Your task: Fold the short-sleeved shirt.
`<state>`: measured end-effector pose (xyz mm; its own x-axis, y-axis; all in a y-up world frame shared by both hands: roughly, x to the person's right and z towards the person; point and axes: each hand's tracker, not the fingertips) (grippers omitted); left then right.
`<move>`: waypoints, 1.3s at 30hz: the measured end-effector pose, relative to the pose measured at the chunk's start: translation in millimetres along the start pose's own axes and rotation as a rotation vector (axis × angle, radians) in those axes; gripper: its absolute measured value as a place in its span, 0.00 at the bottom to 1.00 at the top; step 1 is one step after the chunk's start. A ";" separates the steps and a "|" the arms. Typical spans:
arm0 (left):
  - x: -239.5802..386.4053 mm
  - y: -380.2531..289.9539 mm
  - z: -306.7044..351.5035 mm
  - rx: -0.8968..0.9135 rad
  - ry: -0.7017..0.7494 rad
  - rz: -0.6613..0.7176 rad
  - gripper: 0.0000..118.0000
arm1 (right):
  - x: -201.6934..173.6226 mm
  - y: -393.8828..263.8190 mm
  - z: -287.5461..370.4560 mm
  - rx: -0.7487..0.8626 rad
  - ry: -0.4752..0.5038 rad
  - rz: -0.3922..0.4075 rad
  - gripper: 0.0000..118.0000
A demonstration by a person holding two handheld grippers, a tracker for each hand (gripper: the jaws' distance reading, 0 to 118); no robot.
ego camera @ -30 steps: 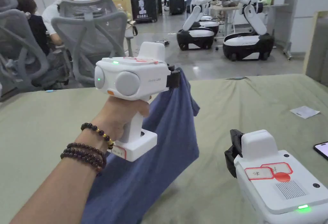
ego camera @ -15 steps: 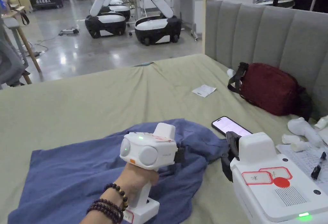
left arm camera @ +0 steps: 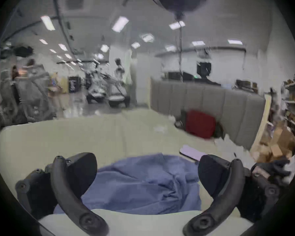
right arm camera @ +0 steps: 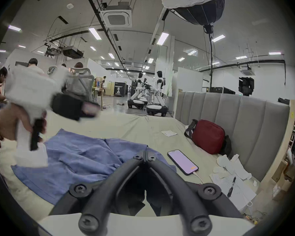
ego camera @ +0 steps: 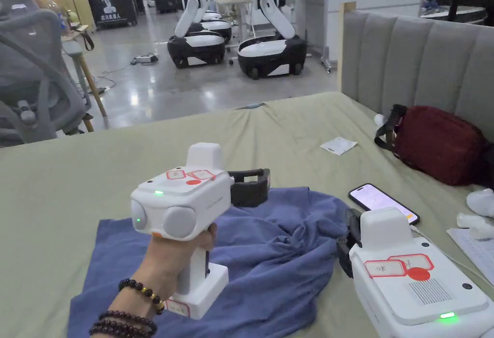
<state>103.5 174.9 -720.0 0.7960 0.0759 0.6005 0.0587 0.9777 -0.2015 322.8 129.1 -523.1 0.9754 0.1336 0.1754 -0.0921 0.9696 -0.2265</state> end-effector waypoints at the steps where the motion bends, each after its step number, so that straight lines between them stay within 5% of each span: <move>1: -9.6 2.0 23.0 0.030 0.048 0.001 1.00 | -3.7 2.2 1.4 0.004 0.009 0.008 0.00; 4: -31.0 -4.5 100.6 0.084 0.148 0.023 0.91 | -16.3 6.8 4.8 0.010 0.034 0.016 0.00; 9: -45.8 -40.2 190.2 0.124 0.365 0.077 0.36 | -35.4 10.4 4.9 0.019 0.070 -0.004 0.00; 11: -45.9 -55.7 206.8 0.118 0.420 0.052 0.00 | -42.2 12.6 3.7 0.019 0.078 -0.004 0.00; 21: -63.9 -71.3 183.9 0.028 0.468 0.065 0.00 | -51.9 19.1 2.1 0.026 0.097 0.015 0.00; 25: -90.4 -57.5 149.7 -0.061 0.457 0.107 0.10 | -53.6 19.6 -7.7 0.022 0.096 0.033 0.00; 26: -98.5 -56.4 138.1 -0.097 0.447 0.103 0.30 | -53.5 19.1 -10.8 0.021 0.096 0.033 0.00; 28: -121.5 -56.5 106.2 -0.182 0.458 0.108 0.91 | -53.4 16.6 -20.1 0.014 0.095 0.027 0.00; 29: -129.3 -57.6 95.0 -0.191 0.460 0.111 1.00 | -53.2 14.5 -24.6 0.009 0.095 0.027 0.00; 39: -256.5 -94.6 -83.8 -0.491 0.412 0.077 0.90 | -55.3 -21.1 -74.9 -0.077 0.087 0.026 0.00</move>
<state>-55.8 46.5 -919.9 0.9694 -0.0341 0.2432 0.1827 0.7619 -0.6213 285.8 85.9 -599.8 0.9868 0.1372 0.0859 -0.1053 0.9471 -0.3031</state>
